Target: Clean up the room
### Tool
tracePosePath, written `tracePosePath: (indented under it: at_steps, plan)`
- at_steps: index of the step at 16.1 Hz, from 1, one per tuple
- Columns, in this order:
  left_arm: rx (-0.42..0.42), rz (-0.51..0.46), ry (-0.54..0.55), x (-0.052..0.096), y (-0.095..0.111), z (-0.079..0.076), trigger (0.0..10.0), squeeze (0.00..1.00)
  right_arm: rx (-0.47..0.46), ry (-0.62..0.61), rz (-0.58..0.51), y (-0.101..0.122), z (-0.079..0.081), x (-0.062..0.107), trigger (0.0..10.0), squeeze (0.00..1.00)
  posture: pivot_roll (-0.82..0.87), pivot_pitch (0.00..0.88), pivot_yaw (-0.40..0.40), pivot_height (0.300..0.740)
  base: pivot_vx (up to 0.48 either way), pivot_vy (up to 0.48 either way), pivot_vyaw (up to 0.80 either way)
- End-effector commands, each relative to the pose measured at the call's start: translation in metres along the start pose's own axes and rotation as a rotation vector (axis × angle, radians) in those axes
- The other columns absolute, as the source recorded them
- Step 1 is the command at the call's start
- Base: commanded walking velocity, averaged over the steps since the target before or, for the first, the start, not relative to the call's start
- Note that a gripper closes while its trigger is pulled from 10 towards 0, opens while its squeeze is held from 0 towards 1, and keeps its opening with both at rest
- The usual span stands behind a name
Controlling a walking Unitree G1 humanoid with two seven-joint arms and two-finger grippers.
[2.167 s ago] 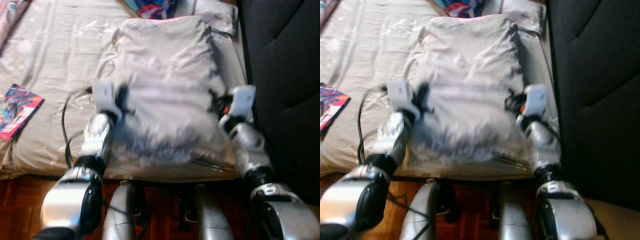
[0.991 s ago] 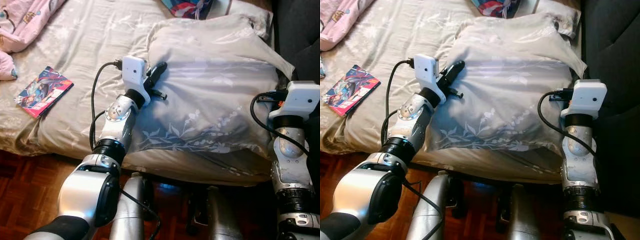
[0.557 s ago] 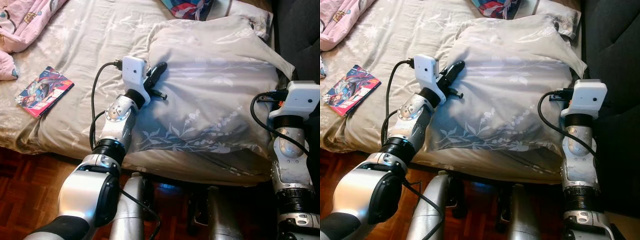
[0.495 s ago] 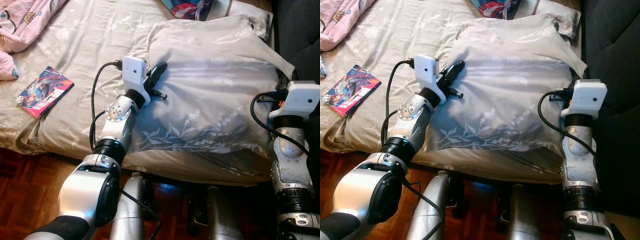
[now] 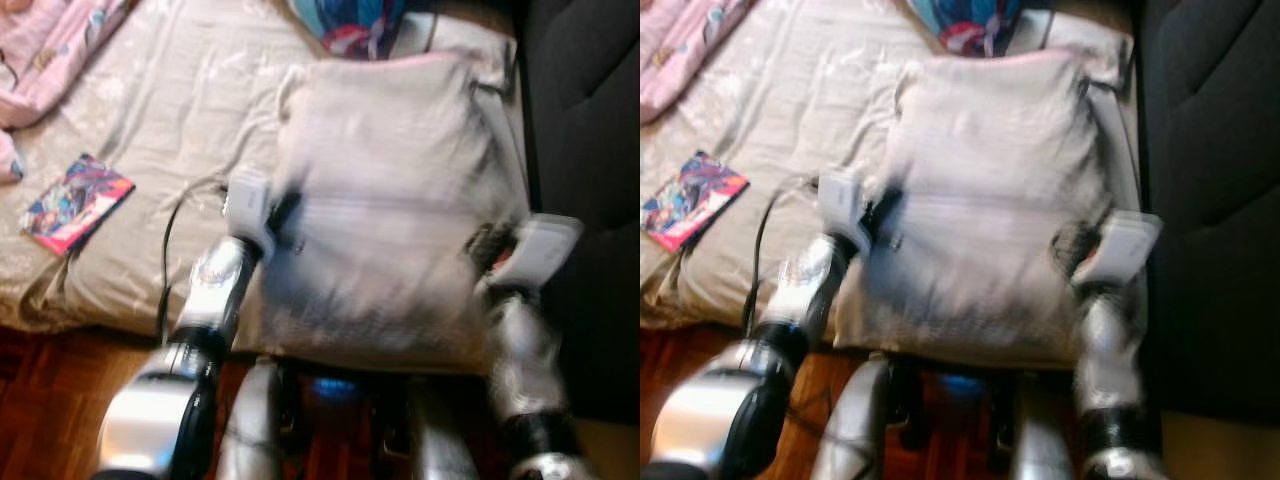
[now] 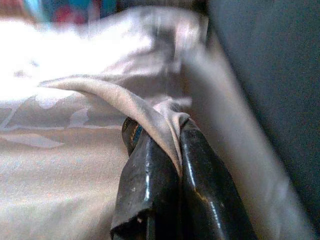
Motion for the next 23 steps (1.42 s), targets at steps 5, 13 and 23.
tracePosePath:
  at_steps: [5, 13, 23]
  plan:
    - [-0.051, -0.030, 0.143, 0.011, 0.012, 0.042, 10.0, 0.00, -0.040, -0.074, -0.082, 0.022, -0.026, -0.002, 10.0, 0.00, 0.02, 0.242, 0.031, 0.677, 0.000, 0.000, 0.00]
    - [-0.059, -0.029, 0.169, 0.012, 0.013, 0.047, 10.0, 0.00, -0.062, -0.069, -0.056, 0.015, -0.028, -0.004, 10.0, 0.00, 0.03, 0.229, 0.029, 0.740, 0.000, 0.000, 0.00]
    - [-0.038, 0.040, 0.212, 0.020, -0.010, 0.048, 10.0, 0.00, -0.056, -0.063, 0.048, -0.013, -0.026, -0.002, 10.0, 0.00, 0.02, 0.194, 0.025, 0.740, 0.000, 0.000, 0.00]
Point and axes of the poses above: a point about 5 cm out from each wrist's last joint towards the gripper, its own x axis pointing back from the gripper into the wrist, its own y axis along the axis of the wrist's last joint, z = x × y, the point moved 5 cm from there along -x, pointing out of the wrist towards the gripper, and after that the axes turned 2 degrees about -x, right-handed, at the moved point
